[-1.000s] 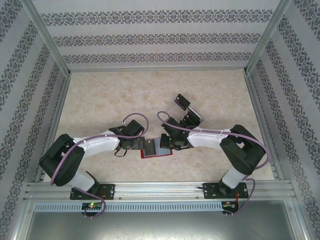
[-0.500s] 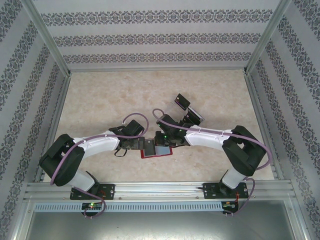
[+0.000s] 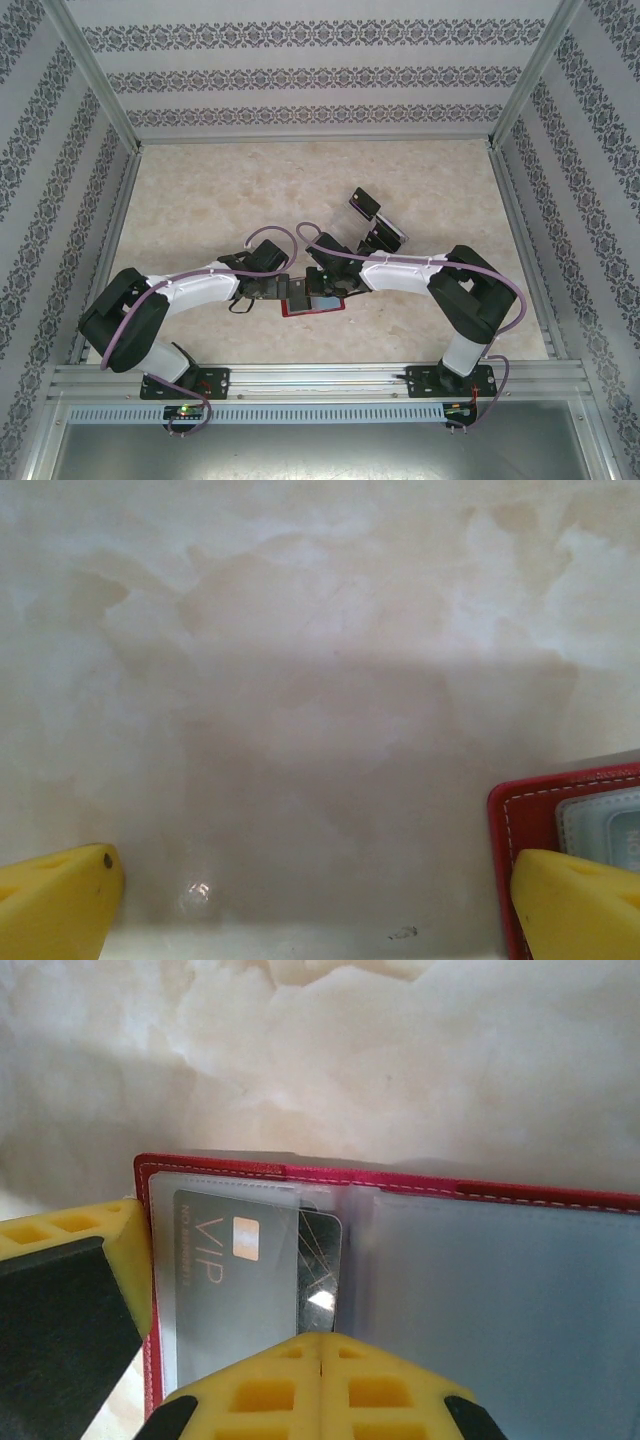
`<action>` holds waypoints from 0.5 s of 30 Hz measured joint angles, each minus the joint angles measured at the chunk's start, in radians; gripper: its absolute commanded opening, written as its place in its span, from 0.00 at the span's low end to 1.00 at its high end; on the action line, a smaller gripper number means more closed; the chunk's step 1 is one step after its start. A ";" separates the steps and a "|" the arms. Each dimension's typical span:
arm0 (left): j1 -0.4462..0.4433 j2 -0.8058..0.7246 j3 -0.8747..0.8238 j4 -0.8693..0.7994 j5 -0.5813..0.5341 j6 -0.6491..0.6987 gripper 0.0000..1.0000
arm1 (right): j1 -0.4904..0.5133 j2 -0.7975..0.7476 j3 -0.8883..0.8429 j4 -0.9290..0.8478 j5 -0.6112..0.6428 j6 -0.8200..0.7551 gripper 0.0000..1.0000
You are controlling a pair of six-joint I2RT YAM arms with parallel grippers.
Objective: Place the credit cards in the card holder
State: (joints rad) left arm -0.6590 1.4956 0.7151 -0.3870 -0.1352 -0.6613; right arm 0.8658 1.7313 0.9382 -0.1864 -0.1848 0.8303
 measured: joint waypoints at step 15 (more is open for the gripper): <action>0.000 0.000 0.000 0.000 0.000 0.000 1.00 | -0.006 0.013 -0.013 0.006 0.000 0.000 0.01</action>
State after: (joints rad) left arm -0.6590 1.4956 0.7151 -0.3870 -0.1349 -0.6613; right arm 0.8593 1.7443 0.9249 -0.1799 -0.1852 0.8307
